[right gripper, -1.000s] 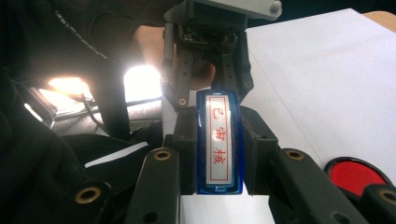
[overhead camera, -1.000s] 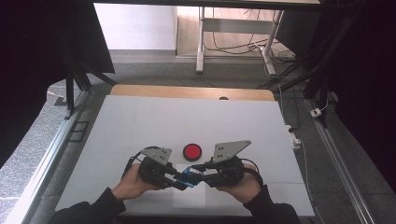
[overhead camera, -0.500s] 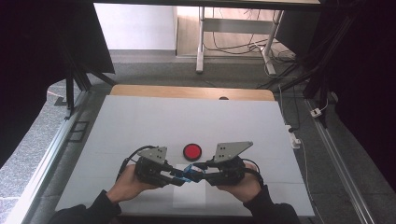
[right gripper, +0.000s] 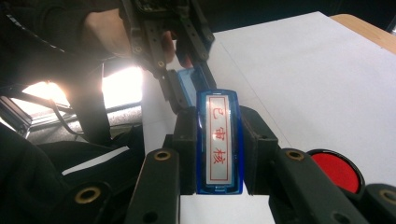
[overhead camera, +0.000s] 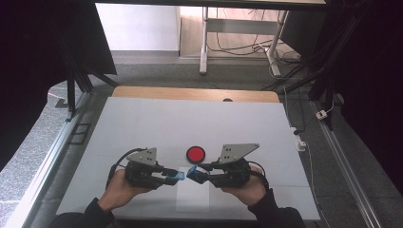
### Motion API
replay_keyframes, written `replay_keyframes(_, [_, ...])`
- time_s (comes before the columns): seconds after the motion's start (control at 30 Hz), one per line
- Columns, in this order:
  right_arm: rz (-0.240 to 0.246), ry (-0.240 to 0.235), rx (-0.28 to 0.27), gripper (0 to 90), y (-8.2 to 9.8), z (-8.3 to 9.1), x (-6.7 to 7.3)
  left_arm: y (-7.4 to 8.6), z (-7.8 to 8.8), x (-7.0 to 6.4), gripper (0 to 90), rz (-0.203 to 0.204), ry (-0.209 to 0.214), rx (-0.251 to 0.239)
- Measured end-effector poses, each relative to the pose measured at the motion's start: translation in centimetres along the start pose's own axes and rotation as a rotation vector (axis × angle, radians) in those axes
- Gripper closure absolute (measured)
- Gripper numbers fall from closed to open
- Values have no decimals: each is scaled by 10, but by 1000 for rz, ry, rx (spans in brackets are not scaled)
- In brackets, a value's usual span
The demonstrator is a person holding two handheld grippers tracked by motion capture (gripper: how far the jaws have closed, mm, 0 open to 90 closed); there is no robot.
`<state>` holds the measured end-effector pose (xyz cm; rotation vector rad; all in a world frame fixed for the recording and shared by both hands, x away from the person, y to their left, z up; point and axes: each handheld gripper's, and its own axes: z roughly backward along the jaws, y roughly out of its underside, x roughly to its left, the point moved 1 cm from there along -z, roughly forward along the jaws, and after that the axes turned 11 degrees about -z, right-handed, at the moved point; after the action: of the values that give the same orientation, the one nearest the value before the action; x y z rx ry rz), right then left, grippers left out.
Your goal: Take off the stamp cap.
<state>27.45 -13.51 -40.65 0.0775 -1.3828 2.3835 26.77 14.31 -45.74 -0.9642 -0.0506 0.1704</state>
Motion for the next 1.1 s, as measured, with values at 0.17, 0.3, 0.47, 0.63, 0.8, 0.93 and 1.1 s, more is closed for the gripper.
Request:
replay_keyframes(0.17, [-3, 11, 0, 714, 0, 0, 0, 6, 9, -5, 689, 10, -54, 6])
replay_keyframes(0.3, [-12, 24, -2, 714, 0, 0, -1, 11, 17, -9, 689, 23, -91, 13])
replay_keyframes(0.47, [-22, 42, -3, 714, 0, 0, -2, 18, 26, -15, 688, 78, -126, 13])
replay_keyframes(0.63, [-8, 46, 8, 713, 1, 0, -2, 28, 39, -23, 688, 122, -187, 10])
replay_keyframes(0.8, [4, 59, 16, 713, 1, -2, -1, 41, 53, -31, 688, 178, -247, 12])
replay_keyframes(0.93, [-10, 70, 10, 713, 1, -3, -3, 50, 63, -38, 688, 202, -290, 21])
replay_keyframes(1.1, [-21, 83, 12, 713, 1, -2, -4, 60, 71, -46, 688, 229, -315, 13])
